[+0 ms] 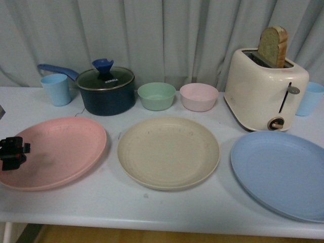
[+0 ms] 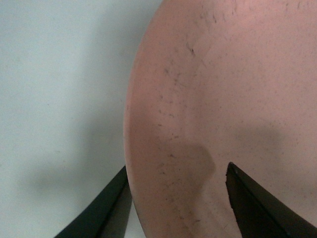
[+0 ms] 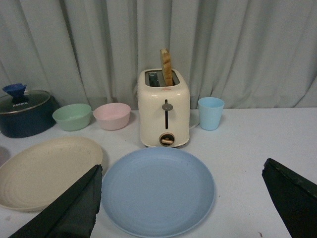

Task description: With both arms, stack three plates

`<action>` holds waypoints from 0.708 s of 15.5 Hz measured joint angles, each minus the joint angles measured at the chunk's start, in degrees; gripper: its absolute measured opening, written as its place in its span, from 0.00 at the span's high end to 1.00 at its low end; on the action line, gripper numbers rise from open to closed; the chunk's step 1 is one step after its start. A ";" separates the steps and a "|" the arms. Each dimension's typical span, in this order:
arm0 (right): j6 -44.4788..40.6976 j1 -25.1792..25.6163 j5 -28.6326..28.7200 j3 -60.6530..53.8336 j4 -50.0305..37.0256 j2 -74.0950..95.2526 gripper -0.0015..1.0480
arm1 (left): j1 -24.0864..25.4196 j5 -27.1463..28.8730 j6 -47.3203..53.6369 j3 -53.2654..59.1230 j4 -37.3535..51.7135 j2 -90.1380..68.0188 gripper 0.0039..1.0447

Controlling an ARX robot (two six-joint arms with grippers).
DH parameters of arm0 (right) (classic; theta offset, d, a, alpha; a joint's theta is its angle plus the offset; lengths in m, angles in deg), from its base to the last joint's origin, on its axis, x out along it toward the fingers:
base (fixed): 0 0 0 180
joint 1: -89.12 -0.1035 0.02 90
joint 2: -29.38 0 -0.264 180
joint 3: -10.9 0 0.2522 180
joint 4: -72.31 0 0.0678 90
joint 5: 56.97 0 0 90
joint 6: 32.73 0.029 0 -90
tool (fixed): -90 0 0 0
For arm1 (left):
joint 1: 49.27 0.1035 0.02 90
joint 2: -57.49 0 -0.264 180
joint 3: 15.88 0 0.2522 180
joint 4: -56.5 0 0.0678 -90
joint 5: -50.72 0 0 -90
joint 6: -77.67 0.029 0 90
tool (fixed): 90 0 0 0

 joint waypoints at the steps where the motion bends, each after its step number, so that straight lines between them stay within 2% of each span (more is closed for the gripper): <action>1: 0.00 0.00 0.02 0.00 0.00 0.00 0.06 | 0.02 0.55 0.57 -0.07 -0.17 0.00 0.58; 3: 0.00 0.00 0.02 0.00 0.00 0.00 0.06 | 0.31 0.94 1.31 -0.28 -0.81 0.24 0.83; 4: 0.00 0.00 0.02 0.00 0.00 0.00 0.06 | 0.68 1.16 0.90 -0.94 -0.94 0.94 0.93; 5: 0.00 0.00 0.02 0.00 0.00 0.00 0.06 | 0.98 1.27 0.81 -1.42 -0.96 2.16 0.97; 9: 0.00 0.00 0.02 0.00 0.00 0.00 0.06 | 3.45 2.05 4.00 -1.46 -5.09 10.97 0.98; 11: 0.00 0.00 0.02 0.00 0.00 0.00 0.06 | 2.34 1.29 5.49 -0.90 -5.90 17.81 0.98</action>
